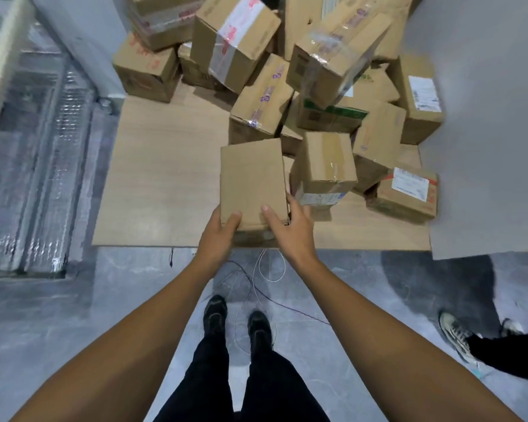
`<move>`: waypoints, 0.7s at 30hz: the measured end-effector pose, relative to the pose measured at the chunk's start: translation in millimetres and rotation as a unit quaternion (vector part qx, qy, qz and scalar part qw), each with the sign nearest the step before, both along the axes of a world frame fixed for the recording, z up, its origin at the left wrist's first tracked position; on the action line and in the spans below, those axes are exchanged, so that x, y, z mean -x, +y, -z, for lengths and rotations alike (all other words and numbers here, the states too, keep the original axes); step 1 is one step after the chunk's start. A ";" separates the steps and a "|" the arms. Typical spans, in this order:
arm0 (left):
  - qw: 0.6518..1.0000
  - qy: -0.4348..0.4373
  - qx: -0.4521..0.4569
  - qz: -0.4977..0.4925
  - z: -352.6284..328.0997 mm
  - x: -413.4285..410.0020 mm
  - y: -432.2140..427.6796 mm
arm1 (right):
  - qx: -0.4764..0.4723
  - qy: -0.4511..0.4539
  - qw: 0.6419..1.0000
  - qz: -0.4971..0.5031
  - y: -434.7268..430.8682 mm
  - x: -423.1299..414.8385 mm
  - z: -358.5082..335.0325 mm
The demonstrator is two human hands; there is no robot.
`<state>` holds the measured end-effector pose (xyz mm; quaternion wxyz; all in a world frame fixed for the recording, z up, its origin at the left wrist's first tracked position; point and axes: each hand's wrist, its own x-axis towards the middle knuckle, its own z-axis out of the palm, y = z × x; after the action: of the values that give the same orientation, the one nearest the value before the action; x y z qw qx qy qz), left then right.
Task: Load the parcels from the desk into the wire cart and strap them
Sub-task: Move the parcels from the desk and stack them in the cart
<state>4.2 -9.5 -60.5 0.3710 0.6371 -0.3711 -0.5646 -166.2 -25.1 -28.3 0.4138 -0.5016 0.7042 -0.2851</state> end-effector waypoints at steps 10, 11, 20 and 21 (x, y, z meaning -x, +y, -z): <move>0.933 -0.032 0.069 -0.353 -54.6 -77.3 91.6 | -0.049 -0.158 0.941 -0.296 -7.9 -120.9 -47.3; 0.923 -0.033 0.072 -0.377 -57.8 -91.3 98.4 | -0.053 -0.163 0.932 -0.319 -7.7 -139.8 -51.0; 0.845 -0.053 0.092 -0.524 -67.0 -248.1 161.5 | -0.088 -0.149 0.860 -0.479 18.7 -342.7 -65.0; 0.839 -0.052 0.095 -0.533 -67.0 -269.5 167.8 | -0.085 -0.146 0.858 -0.485 24.1 -368.1 -63.9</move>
<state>273.7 158.2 6.5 0.6537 0.7262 -0.0449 -0.2080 201.9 -1.0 35.6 0.6392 -0.6949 0.3245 -0.0571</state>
